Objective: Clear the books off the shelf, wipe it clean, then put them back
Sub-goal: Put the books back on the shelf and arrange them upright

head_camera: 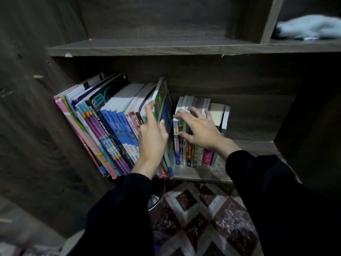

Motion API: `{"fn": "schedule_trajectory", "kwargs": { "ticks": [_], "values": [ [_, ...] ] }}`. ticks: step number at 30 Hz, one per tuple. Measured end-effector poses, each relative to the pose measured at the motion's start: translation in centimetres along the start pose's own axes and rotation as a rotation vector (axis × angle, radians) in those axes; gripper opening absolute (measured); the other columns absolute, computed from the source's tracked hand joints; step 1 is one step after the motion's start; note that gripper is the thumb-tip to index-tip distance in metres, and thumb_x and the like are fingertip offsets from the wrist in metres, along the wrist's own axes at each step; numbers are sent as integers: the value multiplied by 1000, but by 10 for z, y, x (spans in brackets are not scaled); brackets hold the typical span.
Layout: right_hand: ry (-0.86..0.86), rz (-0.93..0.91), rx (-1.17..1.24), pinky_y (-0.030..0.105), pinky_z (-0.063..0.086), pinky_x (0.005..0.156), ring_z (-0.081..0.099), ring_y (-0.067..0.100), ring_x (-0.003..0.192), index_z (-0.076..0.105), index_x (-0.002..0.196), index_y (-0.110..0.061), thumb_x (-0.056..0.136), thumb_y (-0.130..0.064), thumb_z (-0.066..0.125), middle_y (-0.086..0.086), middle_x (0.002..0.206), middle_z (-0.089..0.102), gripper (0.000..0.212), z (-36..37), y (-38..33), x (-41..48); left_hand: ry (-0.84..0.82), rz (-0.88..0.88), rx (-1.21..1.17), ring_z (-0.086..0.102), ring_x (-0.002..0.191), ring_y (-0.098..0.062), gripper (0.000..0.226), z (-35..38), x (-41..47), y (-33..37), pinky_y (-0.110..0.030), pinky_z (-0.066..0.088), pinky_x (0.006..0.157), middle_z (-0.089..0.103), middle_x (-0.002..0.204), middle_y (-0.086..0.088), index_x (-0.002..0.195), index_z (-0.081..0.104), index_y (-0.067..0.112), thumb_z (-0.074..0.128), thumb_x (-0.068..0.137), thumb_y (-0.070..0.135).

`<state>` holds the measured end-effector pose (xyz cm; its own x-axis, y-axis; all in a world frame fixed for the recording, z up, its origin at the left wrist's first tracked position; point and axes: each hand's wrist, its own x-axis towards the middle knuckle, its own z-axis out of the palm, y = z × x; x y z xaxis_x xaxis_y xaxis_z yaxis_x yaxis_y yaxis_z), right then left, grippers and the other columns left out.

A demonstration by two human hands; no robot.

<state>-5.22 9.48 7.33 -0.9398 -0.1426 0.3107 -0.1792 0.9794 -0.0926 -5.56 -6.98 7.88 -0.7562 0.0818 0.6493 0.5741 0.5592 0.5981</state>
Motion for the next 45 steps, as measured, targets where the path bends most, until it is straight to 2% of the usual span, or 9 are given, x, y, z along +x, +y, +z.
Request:
{"fn": "schedule_trajectory", "kwargs": {
  "ticks": [3, 8, 12, 14, 16, 28, 40, 43, 45],
  "values": [
    [-3, 6, 14, 63, 4, 113, 9, 19, 146, 27, 143, -36, 94, -42, 50, -13, 156, 22, 54, -1, -1, -1, -99, -54, 156, 56, 53, -25, 48, -9, 4, 5, -34, 48, 50, 51, 61, 0, 136, 30, 12, 55, 95, 15],
    [-19, 18, 22, 63, 2, 113, 6, 17, 146, 26, 142, -37, 94, -42, 50, -15, 156, 20, 54, -2, -1, -3, -189, -12, 478, 48, 60, -23, 40, -34, -1, 16, -31, 36, 57, 41, 60, 6, 126, 38, 14, 52, 96, 35],
    [-20, 22, 24, 63, 2, 113, 6, 17, 146, 26, 142, -37, 94, -43, 51, -15, 155, 20, 54, -4, -1, -3, -130, 52, 618, 53, 103, -27, 42, -46, 17, 8, -34, 44, 79, 51, 117, -11, 124, 52, 9, 58, 91, 36],
    [-17, 20, 18, 63, 2, 113, 6, 17, 146, 26, 142, -38, 94, -44, 50, -15, 156, 20, 54, -3, -1, -3, -227, 114, 683, 30, 136, -29, 54, -39, 30, 3, -43, 27, 110, 39, 143, -13, 140, 41, 8, 55, 93, 30],
    [-23, 20, 13, 63, 2, 113, 6, 18, 146, 26, 142, -38, 94, -44, 50, -14, 156, 20, 54, -4, -2, -3, -343, 139, 748, 12, 146, -25, 60, -29, 42, 2, -47, 1, 117, 33, 152, -10, 147, 25, 6, 47, 96, 28],
    [-28, -3, -9, 65, 4, 112, 6, 19, 146, 24, 144, -35, 93, -46, 50, -13, 156, 19, 58, -2, 1, -2, -519, 128, 818, 7, 147, -19, 61, -23, 69, -7, -62, -9, 112, 32, 153, -7, 148, 25, 12, 45, 93, 31],
    [-141, 1, 64, 66, 0, 110, 7, 21, 146, 19, 148, -34, 92, -40, 53, -13, 158, 17, 66, 6, -33, 29, -548, 114, 752, 0, 147, -26, 62, -29, 69, -12, -55, -18, 109, 24, 155, -11, 150, 20, 12, 19, 100, 50],
    [-186, 7, 58, 63, -1, 111, 4, 18, 147, 18, 149, -34, 92, -37, 55, -13, 158, 13, 68, 1, -32, 29, -384, 146, 543, 1, 147, -24, 54, -52, 56, -20, -45, -12, 114, 27, 154, -10, 148, 27, 16, 21, 102, 44],
    [-231, 36, 100, 62, 0, 112, 5, 17, 146, 21, 148, -34, 90, -28, 56, -11, 158, 17, 68, -5, -31, 31, -131, 160, 404, 28, 138, -26, 43, -76, 45, -31, -33, 11, 114, 47, 139, -13, 138, 46, 11, 34, 102, 30]
  ]
}}
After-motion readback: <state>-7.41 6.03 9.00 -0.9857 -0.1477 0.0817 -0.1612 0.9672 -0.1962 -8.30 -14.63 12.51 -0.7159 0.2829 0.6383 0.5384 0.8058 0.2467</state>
